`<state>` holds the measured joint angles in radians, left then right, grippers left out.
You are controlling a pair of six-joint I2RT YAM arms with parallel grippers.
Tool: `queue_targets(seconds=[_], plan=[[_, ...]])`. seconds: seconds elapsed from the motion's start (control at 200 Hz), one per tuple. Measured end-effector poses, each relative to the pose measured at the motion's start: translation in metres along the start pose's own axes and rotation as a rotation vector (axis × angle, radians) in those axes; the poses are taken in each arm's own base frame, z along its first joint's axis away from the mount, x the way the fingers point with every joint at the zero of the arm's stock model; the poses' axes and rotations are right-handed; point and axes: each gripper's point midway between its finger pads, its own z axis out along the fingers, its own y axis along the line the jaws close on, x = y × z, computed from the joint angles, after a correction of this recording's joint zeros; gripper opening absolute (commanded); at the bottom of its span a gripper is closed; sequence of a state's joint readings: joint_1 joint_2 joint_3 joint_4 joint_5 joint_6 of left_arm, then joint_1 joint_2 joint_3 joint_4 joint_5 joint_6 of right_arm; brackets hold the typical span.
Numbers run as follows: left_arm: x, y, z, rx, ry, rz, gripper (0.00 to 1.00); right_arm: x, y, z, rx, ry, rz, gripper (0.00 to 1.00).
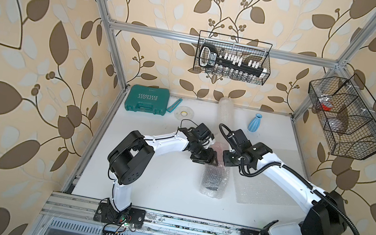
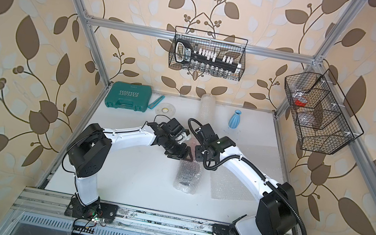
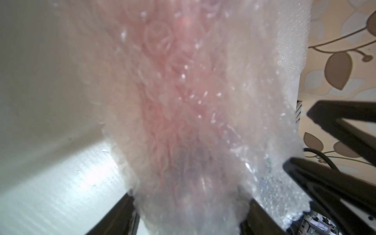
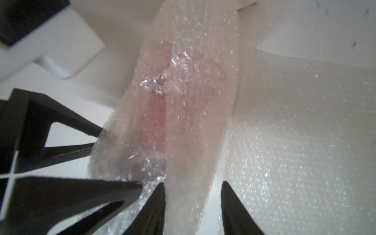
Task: Unwrap the vase from the bubble wrap
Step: Unwrap the bubble wrap at the center of the board.
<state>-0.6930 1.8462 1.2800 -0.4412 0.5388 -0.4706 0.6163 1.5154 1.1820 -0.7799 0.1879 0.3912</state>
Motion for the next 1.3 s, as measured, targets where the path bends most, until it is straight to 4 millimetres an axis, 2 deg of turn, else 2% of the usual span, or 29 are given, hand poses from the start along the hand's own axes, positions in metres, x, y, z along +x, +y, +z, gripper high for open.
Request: queue_targets(seconds=[0.465,0.615,0.805,1.05,1.299], plan=[[0.0,0.0,0.0,0.0,0.0,0.0,0.7,-0.044,-0.002,0.027,0.149,-0.024,-0.082,0.4],[0.0,0.0,0.0,0.0,0.0,0.0,0.7,-0.048,-0.007,0.037,0.205,-0.014,-0.102,0.38],[0.0,0.0,0.001,0.007,-0.004,0.003,0.7,-0.046,-0.015,0.045,0.268,0.011,-0.136,0.28],[-0.001,-0.002,0.004,0.033,-0.017,0.006,0.67,-0.052,-0.019,0.047,0.316,0.013,-0.173,0.06],[0.0,-0.004,0.006,0.07,-0.044,0.006,0.63,-0.057,-0.036,0.048,0.34,0.013,-0.154,0.0]])
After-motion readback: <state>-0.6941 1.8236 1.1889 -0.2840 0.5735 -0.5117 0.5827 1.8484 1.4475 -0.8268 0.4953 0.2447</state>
